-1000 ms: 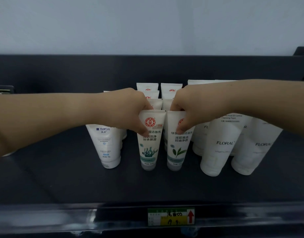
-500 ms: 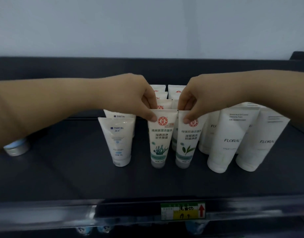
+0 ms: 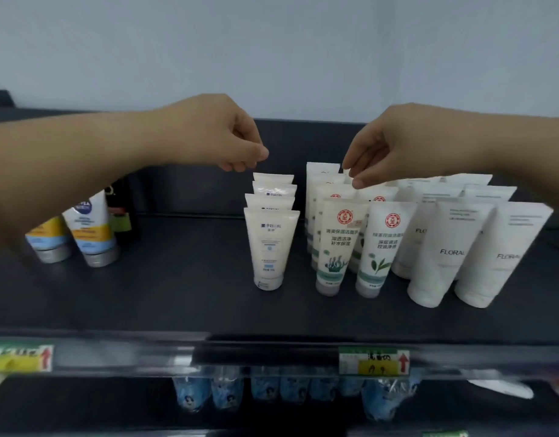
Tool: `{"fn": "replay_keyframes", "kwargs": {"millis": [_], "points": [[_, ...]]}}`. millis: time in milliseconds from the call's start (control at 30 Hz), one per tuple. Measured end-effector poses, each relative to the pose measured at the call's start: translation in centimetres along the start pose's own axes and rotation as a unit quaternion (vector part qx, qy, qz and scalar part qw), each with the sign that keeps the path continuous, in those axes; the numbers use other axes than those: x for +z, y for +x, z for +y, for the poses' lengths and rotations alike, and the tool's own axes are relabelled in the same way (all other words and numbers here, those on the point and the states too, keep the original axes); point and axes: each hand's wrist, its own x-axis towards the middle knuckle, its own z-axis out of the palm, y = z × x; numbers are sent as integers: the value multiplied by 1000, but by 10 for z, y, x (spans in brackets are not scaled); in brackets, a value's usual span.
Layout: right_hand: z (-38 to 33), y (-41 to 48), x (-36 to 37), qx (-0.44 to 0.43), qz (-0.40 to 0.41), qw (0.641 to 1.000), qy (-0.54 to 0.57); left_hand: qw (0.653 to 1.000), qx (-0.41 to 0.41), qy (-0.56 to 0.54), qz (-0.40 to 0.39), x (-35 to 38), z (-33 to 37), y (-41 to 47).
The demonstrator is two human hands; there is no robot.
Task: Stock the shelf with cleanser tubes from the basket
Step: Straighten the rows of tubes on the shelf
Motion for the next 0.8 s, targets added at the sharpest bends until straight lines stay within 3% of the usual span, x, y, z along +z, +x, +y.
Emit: {"fn": "replay_keyframes", "kwargs": {"millis": [433,633,800], "points": [[-46,-50,15,-50,14,998,-26,997,-63,20,47,-26,-4,-98],[-52,-92,46,-26,-1,999,-19,995,-78,50,34,-4,-5,-145],[-56,-116,63,9,-19,1000,-1,995,-97,8,27,22,-13,-167]]}}
